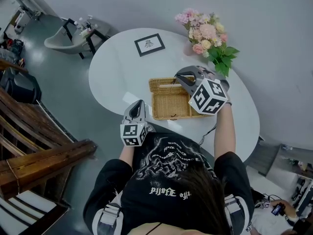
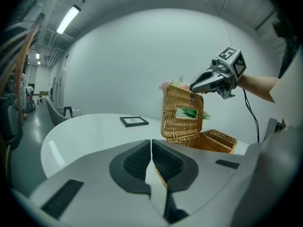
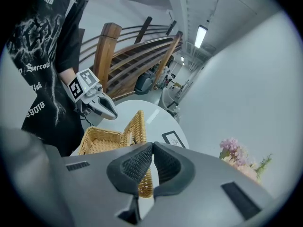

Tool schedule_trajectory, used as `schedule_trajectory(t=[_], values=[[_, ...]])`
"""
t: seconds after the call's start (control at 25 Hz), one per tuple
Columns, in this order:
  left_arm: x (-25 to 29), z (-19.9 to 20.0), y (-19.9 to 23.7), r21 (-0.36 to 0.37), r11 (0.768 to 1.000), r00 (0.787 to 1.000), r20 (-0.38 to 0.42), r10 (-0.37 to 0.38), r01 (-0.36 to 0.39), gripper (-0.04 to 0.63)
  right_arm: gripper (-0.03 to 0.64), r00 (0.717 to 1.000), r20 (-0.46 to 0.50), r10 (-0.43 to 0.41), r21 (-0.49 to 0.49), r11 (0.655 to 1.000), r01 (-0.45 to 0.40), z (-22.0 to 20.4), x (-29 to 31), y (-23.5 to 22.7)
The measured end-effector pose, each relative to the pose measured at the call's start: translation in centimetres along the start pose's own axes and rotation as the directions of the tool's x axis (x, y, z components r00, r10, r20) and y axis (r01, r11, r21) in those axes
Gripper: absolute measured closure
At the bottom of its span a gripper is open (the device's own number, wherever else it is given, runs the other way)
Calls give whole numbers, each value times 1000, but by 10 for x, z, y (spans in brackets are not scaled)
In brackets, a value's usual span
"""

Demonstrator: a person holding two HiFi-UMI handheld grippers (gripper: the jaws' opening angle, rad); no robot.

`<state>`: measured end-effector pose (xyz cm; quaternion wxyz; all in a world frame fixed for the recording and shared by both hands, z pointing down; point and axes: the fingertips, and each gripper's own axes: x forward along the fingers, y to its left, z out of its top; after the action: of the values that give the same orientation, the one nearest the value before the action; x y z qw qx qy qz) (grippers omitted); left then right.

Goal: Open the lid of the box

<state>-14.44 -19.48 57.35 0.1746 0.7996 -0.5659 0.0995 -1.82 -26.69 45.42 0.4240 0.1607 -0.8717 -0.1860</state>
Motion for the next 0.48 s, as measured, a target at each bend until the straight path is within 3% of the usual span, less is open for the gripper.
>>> schedule_trajectory(t=[0.48], values=[[0,-8,4,-12,1000,999,-40,-6,6,571,581,999,0,-38,28,999,38,-4,11,-12]])
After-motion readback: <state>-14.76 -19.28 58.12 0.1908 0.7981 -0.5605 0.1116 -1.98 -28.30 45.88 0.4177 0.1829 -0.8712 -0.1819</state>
